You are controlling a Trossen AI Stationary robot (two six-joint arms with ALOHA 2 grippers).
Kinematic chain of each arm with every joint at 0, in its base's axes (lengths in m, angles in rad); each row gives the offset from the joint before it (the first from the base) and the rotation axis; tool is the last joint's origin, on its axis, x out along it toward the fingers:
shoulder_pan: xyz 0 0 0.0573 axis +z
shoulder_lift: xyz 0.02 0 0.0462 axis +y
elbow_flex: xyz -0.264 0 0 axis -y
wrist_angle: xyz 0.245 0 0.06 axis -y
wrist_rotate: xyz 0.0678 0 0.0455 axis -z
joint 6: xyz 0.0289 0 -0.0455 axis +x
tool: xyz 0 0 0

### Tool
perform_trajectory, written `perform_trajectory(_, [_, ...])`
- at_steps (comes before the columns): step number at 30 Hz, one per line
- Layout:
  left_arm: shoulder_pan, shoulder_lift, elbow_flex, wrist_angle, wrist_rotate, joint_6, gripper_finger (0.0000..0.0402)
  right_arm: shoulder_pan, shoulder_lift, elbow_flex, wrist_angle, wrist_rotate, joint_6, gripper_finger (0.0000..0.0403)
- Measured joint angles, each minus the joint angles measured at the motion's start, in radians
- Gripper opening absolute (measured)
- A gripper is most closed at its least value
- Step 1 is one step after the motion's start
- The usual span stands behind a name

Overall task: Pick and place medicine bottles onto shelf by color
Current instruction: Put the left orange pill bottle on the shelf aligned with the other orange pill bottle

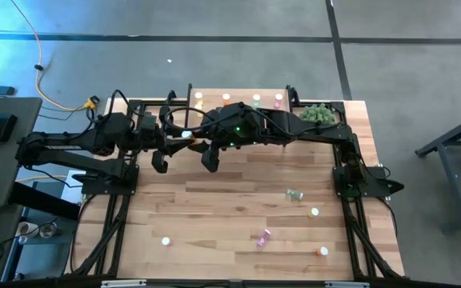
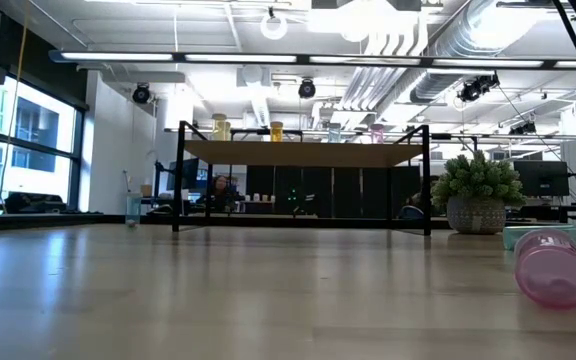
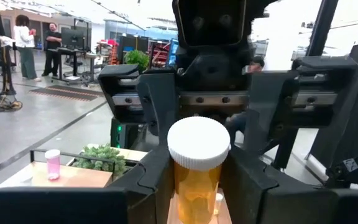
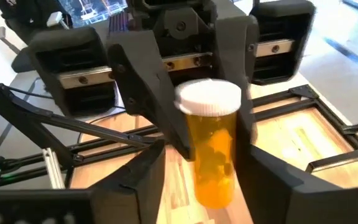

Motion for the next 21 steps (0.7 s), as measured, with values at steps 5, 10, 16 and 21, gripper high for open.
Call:
perform_trajectory(5, [0.000, 0.001, -0.001, -0.002, -0.001, 0.002, 0.0106, 0.000, -0.001, 0.001, -0.042, -0.002, 0.002, 0.0200])
perform_trajectory(10, [0.000, 0.001, -0.001, -0.001, -0.002, 0.016, 0.0106, 0.000, -0.002, 0.001, -0.062, -0.004, -0.016, 0.0200])
perform_trajectory(16, [0.000, 0.000, -0.001, 0.006, -0.002, 0.015, 0.0106, -0.003, -0.002, 0.001, -0.097, -0.003, -0.016, 0.0199])
perform_trajectory(21, [0.000, 0.000, -0.001, 0.007, 0.000, 0.014, 0.0106, -0.003, -0.002, 0.001, -0.106, 0.001, 0.001, 0.0180])
